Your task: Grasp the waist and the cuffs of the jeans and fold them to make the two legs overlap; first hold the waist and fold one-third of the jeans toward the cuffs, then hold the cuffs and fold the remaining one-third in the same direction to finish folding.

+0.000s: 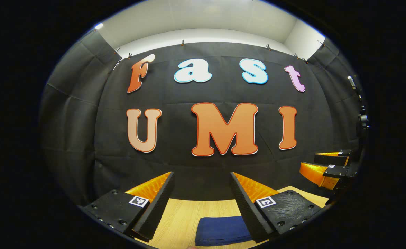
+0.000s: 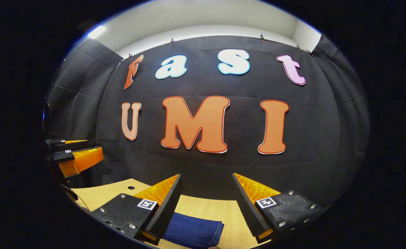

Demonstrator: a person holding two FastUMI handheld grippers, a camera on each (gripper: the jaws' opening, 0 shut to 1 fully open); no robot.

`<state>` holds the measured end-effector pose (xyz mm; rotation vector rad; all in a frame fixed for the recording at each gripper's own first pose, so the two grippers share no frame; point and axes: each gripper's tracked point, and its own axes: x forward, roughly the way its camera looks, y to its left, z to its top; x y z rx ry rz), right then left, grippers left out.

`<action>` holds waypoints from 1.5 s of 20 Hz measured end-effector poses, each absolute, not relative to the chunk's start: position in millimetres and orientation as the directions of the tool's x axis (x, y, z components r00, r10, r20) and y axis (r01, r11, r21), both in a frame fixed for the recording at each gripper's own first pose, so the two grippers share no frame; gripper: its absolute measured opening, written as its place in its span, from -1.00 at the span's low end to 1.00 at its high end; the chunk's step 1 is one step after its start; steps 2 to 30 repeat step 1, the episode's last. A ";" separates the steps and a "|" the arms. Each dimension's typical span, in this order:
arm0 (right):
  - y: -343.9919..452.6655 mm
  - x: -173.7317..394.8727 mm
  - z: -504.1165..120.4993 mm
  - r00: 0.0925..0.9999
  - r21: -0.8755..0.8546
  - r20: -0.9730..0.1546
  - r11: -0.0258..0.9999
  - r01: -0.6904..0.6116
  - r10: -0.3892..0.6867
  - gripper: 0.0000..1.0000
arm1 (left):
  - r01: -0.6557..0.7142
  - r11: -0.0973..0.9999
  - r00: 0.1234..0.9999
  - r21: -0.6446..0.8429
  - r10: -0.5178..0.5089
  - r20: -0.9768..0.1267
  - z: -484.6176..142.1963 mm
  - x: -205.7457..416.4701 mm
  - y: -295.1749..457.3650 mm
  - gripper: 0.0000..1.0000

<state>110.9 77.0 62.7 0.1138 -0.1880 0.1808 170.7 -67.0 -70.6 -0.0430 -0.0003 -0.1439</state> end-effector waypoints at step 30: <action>76.3 110.9 63.9 0.966 0.098 0.193 0.976 -0.194 0.173 0.63 | 0.139 0.989 0.990 -0.051 -0.140 -0.004 -71.4 171.0 -67.7 0.90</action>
